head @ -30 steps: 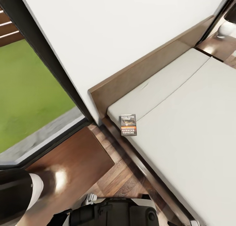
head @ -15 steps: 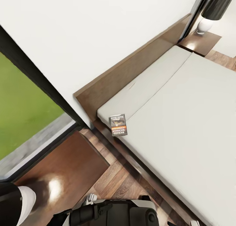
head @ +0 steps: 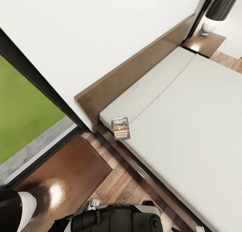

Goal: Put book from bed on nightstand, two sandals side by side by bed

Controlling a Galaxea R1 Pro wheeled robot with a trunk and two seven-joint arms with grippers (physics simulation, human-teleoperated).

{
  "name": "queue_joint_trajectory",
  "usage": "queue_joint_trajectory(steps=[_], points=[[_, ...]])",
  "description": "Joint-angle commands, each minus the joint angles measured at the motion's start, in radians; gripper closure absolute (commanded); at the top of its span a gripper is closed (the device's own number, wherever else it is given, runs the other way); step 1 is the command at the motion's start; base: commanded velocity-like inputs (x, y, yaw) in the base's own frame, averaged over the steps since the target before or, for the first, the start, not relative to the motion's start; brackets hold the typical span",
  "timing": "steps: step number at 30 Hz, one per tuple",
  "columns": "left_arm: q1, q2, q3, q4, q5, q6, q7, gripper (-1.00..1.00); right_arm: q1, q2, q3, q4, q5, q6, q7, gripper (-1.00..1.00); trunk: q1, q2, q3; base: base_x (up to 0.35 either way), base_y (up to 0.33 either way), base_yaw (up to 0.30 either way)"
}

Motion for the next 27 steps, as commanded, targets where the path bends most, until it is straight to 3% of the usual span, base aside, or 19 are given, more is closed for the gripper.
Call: queue_joint_trajectory(steps=[1,27], points=[[0.0,-0.001,0.007,-0.001,-0.004,0.011,-0.006,-1.0,-0.001,-0.001,0.005,0.0,-0.01,0.009,0.0,-1.0,0.001,-0.001,-0.001,0.0,0.0,-0.108],[0.0,-0.001,0.007,-0.001,-0.004,0.011,-0.006,-1.0,-0.001,-0.001,0.005,0.0,-0.01,0.011,0.002,-1.0,0.001,-0.001,0.01,0.0,0.0,-0.263]])
